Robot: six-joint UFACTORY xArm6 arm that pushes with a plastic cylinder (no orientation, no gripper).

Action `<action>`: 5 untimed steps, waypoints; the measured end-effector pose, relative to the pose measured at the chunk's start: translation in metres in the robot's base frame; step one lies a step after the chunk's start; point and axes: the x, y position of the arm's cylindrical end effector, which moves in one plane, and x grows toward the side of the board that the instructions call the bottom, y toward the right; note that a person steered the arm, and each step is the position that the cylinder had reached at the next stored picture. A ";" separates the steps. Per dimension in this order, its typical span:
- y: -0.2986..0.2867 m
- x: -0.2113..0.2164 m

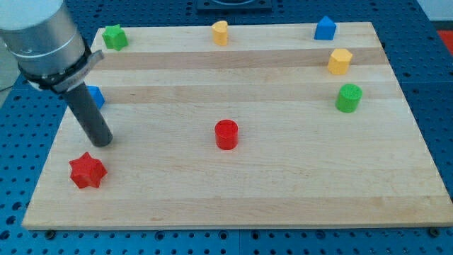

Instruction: Slide the red circle to the bottom right

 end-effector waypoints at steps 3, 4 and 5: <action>-0.006 0.027; 0.009 0.016; 0.045 -0.002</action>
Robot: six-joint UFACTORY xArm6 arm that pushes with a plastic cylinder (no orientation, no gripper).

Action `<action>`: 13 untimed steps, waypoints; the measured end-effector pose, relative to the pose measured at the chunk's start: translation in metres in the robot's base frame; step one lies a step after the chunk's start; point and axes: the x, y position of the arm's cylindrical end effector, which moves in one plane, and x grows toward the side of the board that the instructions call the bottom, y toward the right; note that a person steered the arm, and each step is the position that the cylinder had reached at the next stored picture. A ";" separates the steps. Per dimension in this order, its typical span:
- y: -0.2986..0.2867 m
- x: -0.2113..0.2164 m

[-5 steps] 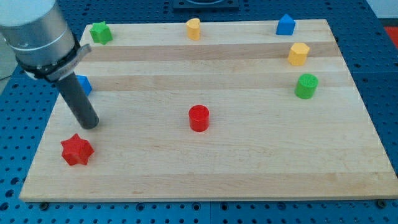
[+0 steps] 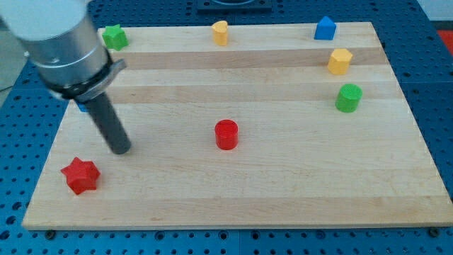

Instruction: Slide the red circle to the bottom right

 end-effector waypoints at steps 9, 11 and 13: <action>0.232 0.037; 0.209 0.040; 0.195 -0.010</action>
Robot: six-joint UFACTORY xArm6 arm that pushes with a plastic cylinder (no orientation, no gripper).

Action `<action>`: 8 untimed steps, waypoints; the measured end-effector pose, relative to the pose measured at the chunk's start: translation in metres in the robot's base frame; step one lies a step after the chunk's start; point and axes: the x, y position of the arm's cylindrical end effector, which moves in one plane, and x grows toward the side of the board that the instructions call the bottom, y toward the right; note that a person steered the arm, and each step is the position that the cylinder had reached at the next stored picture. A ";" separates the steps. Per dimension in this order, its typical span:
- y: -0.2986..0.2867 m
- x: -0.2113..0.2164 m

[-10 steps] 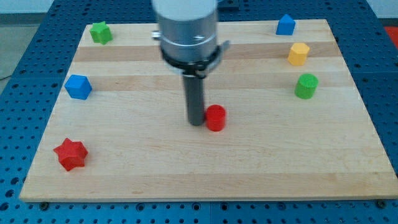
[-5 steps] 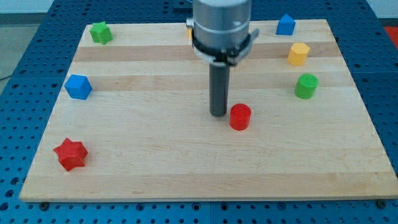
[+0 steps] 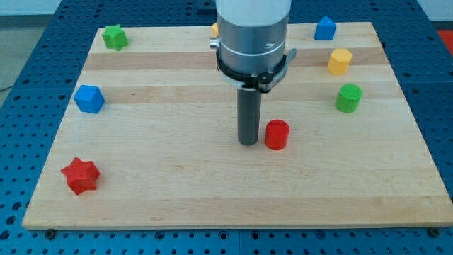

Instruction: Slide the red circle to the bottom right

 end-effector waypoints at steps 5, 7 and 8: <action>0.098 -0.025; 0.120 0.045; 0.119 0.033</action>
